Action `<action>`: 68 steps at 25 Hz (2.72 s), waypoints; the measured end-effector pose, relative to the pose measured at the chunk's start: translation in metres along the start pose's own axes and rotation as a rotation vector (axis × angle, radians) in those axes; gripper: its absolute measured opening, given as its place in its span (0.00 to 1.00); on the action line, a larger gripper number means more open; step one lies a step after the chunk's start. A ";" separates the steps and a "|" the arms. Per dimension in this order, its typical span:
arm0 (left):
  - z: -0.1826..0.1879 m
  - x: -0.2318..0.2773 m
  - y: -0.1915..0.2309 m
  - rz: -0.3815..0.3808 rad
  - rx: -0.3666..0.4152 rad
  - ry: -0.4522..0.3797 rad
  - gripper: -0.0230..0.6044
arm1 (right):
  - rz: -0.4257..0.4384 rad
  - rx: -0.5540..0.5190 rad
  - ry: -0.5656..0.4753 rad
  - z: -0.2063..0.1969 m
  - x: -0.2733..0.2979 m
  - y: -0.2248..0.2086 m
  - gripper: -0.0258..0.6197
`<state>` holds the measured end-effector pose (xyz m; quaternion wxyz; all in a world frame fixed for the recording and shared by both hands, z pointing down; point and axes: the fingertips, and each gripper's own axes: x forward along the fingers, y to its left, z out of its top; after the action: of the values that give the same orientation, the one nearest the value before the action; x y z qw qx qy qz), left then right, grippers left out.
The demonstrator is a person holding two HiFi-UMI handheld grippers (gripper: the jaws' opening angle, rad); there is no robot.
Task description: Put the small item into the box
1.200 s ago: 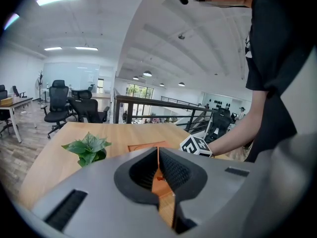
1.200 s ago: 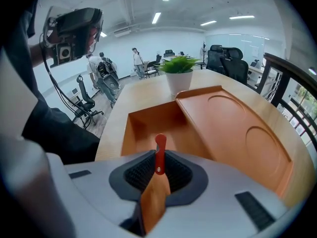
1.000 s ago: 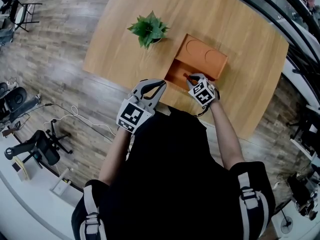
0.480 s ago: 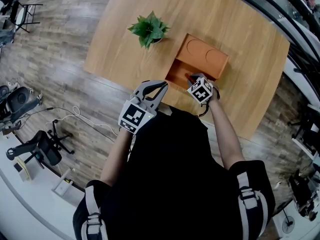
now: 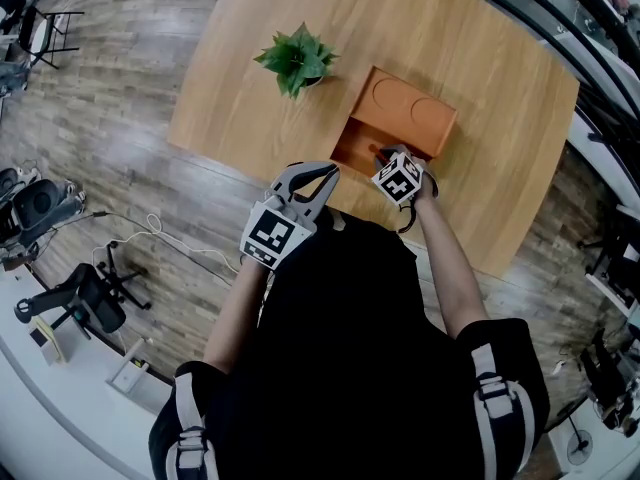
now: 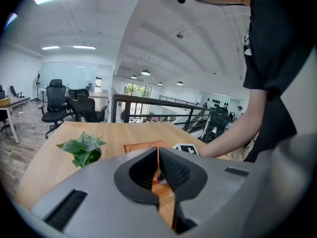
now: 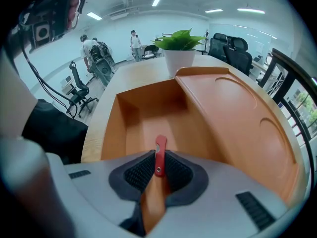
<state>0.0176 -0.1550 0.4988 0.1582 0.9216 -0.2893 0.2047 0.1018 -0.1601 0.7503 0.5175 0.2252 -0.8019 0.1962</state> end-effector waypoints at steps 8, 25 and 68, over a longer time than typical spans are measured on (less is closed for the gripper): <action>0.000 0.003 -0.006 -0.009 0.002 0.002 0.08 | 0.015 -0.005 -0.012 -0.001 0.000 0.005 0.19; 0.005 0.005 -0.011 -0.008 0.012 -0.003 0.08 | -0.036 -0.002 -0.091 0.002 -0.020 0.001 0.23; 0.014 0.011 -0.041 -0.283 0.159 -0.023 0.08 | -0.296 0.380 -0.589 0.025 -0.194 0.041 0.08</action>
<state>0.0539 -0.1336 0.4844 0.1086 0.9651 -0.1413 0.1921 0.1309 -0.1094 0.5589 0.2368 0.4773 -0.8243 0.1914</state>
